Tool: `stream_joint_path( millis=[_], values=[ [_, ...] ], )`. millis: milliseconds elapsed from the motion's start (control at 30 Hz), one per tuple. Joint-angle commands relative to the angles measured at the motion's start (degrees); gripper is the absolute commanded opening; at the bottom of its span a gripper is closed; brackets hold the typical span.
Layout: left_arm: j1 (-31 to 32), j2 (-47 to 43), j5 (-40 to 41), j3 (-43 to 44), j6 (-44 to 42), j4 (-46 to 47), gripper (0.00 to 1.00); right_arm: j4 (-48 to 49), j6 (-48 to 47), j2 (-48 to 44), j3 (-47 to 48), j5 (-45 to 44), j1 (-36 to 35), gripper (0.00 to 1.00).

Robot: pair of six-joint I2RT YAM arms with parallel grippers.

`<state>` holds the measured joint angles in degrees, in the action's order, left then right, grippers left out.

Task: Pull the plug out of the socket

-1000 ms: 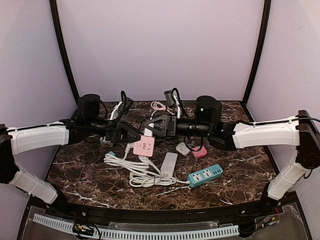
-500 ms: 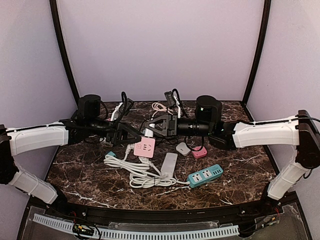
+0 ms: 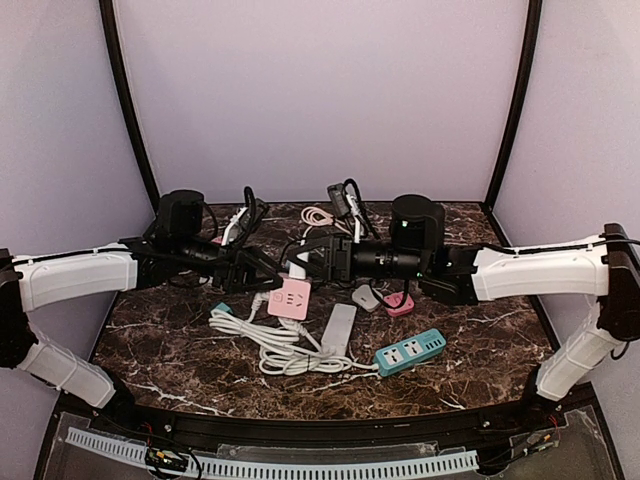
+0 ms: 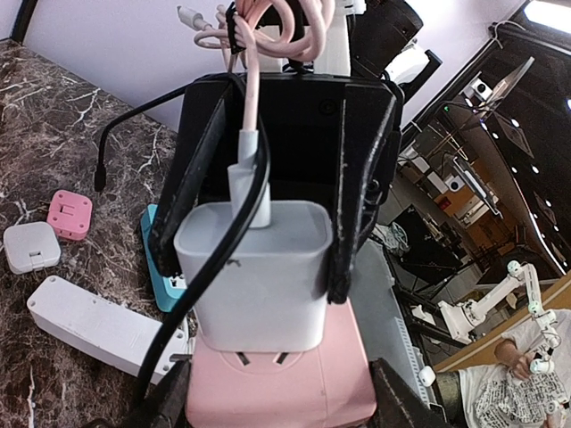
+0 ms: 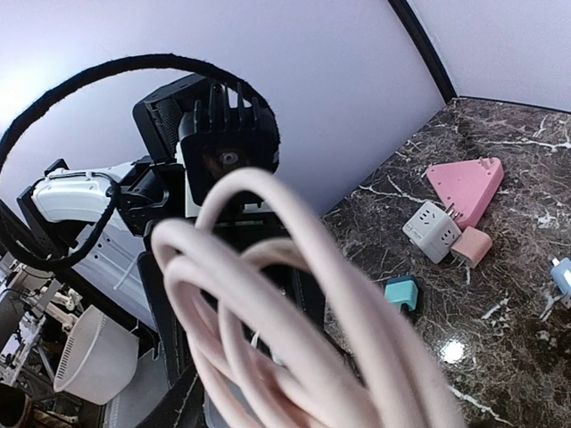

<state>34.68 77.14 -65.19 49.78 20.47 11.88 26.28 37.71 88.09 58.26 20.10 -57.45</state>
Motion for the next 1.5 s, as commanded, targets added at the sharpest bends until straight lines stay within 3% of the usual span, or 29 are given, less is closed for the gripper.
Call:
stream_joint_path(
  millis=[0,167,367,733,900,1233,1467],
  values=[
    [0.22,-0.51,-1.75,2.43,0.36,0.6,0.01,-0.25,-7.98,-3.2,1.38,-7.35,-2.6,0.0],
    [0.22,-0.27,-1.76,2.49,0.44,0.68,0.01,-2.94,-12.03,-4.2,1.7,-12.75,-4.77,0.0],
    [0.22,-0.34,-1.37,2.43,-0.11,0.34,0.01,-4.82,-10.23,-4.93,2.01,-14.47,-4.49,0.0],
    [0.27,-0.81,-0.78,2.34,-1.44,-0.64,0.01,-1.91,4.88,-5.16,-0.3,-5.37,2.16,0.0],
    [0.33,-0.73,-0.73,2.39,-1.66,-0.8,0.01,-1.59,7.16,-4.95,-0.71,-4.0,3.22,0.0],
    [0.3,-0.03,-0.19,2.7,-1.27,-1.32,0.01,1.51,3.48,-6.7,-3.17,-5.34,2.61,0.0],
    [0.26,1.41,1.0,4.17,-3.2,-5.36,0.01,-2.47,-7.43,-8.56,-1.77,-11.12,-1.57,0.0]
  ],
)
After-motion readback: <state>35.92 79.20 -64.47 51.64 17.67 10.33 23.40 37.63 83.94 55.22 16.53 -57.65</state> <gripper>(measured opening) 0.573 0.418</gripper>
